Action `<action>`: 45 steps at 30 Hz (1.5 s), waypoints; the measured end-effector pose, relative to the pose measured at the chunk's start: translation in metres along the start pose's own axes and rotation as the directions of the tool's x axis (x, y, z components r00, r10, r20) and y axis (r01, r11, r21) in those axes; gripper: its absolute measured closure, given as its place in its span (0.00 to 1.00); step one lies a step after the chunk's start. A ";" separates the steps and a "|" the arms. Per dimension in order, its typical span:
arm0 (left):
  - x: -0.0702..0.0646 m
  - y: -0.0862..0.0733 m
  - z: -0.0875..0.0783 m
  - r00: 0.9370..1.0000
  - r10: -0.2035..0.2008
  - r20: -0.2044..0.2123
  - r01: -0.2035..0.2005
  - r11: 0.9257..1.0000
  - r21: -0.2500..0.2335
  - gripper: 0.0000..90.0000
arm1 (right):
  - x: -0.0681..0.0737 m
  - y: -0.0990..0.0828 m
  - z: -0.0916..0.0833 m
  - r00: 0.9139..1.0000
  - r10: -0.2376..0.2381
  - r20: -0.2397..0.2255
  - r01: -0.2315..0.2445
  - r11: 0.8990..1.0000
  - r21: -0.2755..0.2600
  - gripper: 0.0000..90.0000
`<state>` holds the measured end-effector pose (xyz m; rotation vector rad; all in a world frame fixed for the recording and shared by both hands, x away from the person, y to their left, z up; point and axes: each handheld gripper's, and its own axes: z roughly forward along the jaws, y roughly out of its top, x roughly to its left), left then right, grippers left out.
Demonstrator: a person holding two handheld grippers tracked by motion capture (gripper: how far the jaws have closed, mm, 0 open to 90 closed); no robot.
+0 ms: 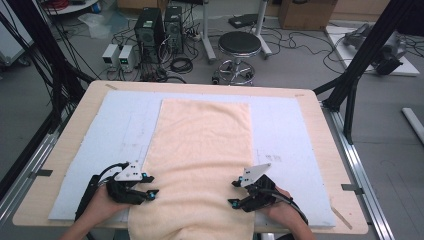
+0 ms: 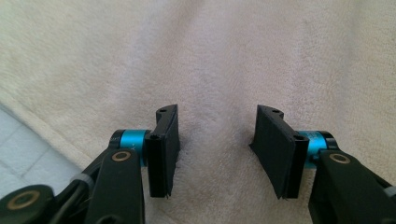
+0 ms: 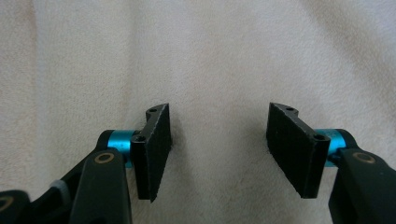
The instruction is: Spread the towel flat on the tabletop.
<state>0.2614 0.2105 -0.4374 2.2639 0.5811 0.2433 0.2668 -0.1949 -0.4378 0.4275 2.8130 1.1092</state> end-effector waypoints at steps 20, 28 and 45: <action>-0.012 -0.005 -0.010 0.999 -0.016 0.030 0.016 1.000 0.004 0.53 | 0.016 -0.011 -0.012 1.000 0.021 -0.010 -0.021 1.000 0.004 0.37; 0.010 0.003 -0.011 0.996 -0.078 -0.034 0.076 0.995 -0.064 0.40 | -0.012 0.000 -0.017 0.991 0.105 0.079 -0.100 0.993 -0.064 0.29; 0.052 0.015 -0.009 0.968 -0.236 -0.083 0.222 0.964 -0.150 0.12 | -0.073 0.022 -0.032 0.950 0.241 0.197 -0.216 0.966 -0.142 0.19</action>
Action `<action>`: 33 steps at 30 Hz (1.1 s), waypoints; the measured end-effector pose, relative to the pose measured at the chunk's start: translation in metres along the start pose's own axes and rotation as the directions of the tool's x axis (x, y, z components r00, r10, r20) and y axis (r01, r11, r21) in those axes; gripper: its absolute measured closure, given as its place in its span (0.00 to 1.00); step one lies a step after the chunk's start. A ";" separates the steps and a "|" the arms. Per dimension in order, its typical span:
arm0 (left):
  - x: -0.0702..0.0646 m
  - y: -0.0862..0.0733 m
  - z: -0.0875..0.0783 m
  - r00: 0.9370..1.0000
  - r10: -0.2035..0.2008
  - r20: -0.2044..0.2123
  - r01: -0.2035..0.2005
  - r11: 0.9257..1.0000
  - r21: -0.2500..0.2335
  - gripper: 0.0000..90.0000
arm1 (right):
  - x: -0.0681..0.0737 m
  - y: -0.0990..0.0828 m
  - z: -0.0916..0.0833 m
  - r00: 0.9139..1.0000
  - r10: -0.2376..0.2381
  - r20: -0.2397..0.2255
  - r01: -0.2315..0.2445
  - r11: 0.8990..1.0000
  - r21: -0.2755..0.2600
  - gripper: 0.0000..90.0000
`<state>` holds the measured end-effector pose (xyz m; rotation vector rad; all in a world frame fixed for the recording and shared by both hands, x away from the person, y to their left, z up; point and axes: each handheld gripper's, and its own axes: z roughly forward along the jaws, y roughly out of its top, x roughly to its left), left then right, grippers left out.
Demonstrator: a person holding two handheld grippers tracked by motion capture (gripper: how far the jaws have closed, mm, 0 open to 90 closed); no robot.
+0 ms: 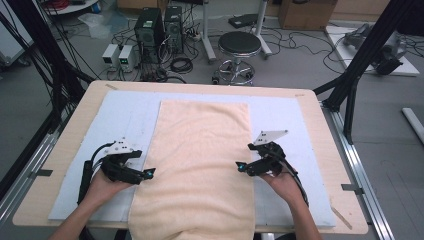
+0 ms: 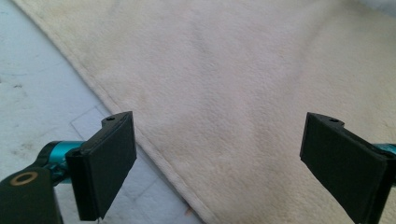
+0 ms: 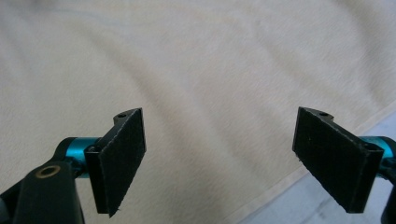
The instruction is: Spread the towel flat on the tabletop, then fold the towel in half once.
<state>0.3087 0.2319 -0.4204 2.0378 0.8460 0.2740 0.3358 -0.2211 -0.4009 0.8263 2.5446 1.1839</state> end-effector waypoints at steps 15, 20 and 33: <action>0.017 0.028 0.004 0.999 -0.017 -0.028 0.017 1.000 -0.008 0.12 | -0.018 0.029 0.006 1.000 -0.004 0.015 0.004 1.000 0.009 0.19; 0.022 0.036 0.007 0.999 -0.014 -0.036 0.014 1.000 0.007 0.12 | -0.023 0.028 0.007 1.000 0.004 0.004 -0.004 1.000 -0.001 0.19; 0.055 0.088 0.019 0.997 -0.019 -0.077 0.020 1.000 0.010 0.18 | -0.062 0.066 -0.002 0.998 0.004 0.064 -0.004 1.000 -0.005 0.21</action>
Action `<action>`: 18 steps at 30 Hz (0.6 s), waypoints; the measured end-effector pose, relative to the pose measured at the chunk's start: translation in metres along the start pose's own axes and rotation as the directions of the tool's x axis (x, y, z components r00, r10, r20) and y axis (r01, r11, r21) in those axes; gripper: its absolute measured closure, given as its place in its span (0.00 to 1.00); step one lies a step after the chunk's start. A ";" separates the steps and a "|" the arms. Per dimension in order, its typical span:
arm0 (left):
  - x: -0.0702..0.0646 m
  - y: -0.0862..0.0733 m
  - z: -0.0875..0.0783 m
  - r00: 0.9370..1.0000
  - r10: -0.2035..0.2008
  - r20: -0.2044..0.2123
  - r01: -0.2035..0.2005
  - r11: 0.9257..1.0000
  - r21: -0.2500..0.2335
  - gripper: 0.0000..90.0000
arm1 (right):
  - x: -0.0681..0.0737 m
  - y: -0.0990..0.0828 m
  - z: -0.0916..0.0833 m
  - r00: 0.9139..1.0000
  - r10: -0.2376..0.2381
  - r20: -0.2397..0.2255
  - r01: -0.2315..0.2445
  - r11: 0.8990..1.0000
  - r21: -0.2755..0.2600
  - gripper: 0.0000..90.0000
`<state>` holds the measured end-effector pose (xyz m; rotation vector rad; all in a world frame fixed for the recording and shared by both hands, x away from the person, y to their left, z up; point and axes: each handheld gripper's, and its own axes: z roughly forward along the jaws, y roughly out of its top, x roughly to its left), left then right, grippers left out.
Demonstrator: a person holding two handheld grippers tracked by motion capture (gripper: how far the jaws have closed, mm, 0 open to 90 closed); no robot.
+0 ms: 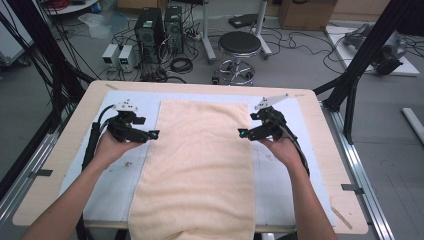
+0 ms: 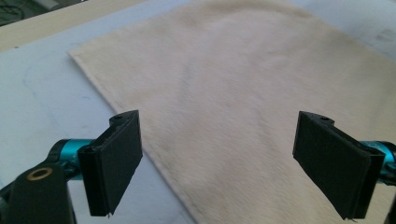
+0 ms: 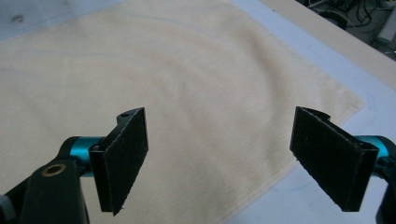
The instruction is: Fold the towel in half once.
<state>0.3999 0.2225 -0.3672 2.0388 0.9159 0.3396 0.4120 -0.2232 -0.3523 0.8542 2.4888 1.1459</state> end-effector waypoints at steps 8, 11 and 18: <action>0.014 0.009 0.029 0.999 0.017 -0.044 -0.016 1.000 0.019 0.22 | -0.027 0.002 0.028 0.997 0.070 0.033 -0.071 0.997 0.040 0.21; 0.017 0.004 0.040 0.997 0.034 -0.064 -0.031 0.999 0.037 0.27 | -0.034 -0.006 0.044 0.994 0.100 0.035 -0.102 0.992 0.080 0.21; 0.022 -0.011 0.068 0.996 0.042 -0.079 -0.036 0.997 0.073 0.33 | -0.039 -0.023 0.073 0.990 0.120 0.079 -0.130 0.982 0.139 0.26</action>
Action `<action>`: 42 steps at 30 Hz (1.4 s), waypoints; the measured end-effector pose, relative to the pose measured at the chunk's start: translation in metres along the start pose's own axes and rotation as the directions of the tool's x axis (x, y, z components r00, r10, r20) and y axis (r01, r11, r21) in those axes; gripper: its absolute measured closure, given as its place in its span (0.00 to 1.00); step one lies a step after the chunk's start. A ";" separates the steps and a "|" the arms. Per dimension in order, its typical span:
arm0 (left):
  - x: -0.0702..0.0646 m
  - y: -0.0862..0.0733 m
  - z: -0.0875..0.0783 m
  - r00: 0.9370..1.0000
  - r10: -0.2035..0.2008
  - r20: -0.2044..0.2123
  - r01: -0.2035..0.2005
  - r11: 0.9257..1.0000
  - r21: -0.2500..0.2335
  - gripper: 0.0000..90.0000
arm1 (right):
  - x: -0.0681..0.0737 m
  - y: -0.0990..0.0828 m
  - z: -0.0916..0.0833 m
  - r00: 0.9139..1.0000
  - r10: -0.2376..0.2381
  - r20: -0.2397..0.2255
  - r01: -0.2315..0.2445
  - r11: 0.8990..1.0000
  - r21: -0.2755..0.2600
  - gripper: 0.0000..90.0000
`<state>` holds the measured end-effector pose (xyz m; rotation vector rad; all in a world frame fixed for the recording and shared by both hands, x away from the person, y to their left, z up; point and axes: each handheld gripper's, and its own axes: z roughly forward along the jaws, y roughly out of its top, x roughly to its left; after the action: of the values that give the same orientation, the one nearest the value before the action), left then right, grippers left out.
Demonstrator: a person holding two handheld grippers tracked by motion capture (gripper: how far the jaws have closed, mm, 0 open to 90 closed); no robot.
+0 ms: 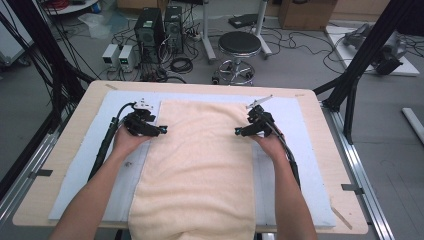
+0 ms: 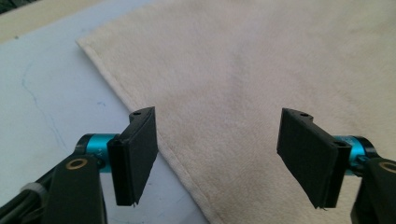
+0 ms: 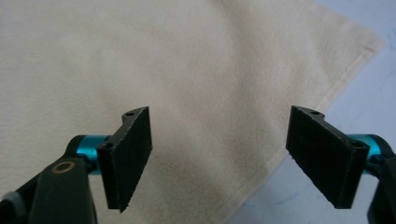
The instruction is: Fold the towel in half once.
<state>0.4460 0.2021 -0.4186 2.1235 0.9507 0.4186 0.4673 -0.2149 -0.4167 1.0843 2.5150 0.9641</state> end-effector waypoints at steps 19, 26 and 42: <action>-0.009 -0.006 0.024 1.000 -0.016 -0.023 0.016 1.000 0.009 0.83 | 0.001 -0.013 0.008 0.997 0.072 0.022 -0.073 0.997 0.022 0.73; -0.004 -0.005 0.015 1.000 -0.007 0.017 0.006 1.000 0.017 0.90 | 0.004 -0.009 0.004 0.999 0.039 -0.033 -0.038 0.999 0.032 0.94; -0.020 0.001 -0.074 0.989 0.061 0.131 -0.041 0.988 -0.147 0.90 | 0.042 -0.009 -0.090 0.978 -0.151 -0.142 0.127 0.978 -0.166 0.94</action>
<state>0.3919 0.2242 -0.3683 2.0208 0.7668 0.3527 0.3924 -0.2320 -0.3531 0.8044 2.5431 1.2221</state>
